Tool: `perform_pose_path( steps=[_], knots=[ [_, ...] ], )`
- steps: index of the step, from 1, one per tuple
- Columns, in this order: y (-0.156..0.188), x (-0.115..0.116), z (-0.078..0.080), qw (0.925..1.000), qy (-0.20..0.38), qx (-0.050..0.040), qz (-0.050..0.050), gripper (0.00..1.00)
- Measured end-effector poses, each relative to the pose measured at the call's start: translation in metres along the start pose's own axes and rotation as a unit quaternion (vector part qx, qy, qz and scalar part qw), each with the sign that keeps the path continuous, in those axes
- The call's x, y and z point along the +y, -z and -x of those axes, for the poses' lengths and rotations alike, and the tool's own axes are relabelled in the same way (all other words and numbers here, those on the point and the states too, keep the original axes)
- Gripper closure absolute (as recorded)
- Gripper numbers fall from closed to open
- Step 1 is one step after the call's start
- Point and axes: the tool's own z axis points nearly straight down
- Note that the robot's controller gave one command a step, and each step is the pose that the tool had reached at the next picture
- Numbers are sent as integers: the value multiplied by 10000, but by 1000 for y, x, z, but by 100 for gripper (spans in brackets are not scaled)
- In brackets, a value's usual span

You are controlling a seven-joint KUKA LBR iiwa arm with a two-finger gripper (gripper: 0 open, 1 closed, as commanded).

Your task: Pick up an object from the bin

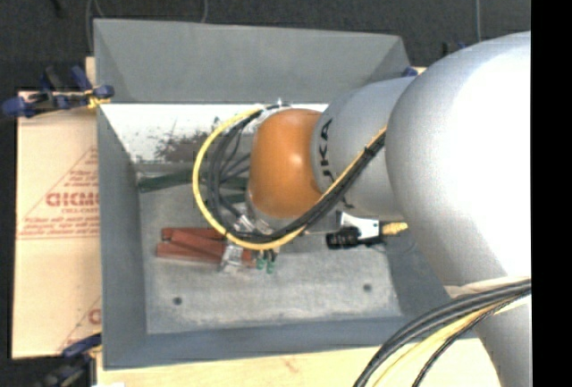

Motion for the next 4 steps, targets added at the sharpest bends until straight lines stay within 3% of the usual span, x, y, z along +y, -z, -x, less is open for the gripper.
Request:
perform_pose_path(
  steps=[1, 2, 3, 4],
  knots=[
    [0, 0, 0, 10000, -4, 0, 1, 100],
    [31, 1, 12, 10000, 4, 8, -34, 100],
    [44, 2, 13, 10000, 14, 6, -37, 100],
    [68, -12, 9, 9993, 358, -76, -4, 100]
  ],
)
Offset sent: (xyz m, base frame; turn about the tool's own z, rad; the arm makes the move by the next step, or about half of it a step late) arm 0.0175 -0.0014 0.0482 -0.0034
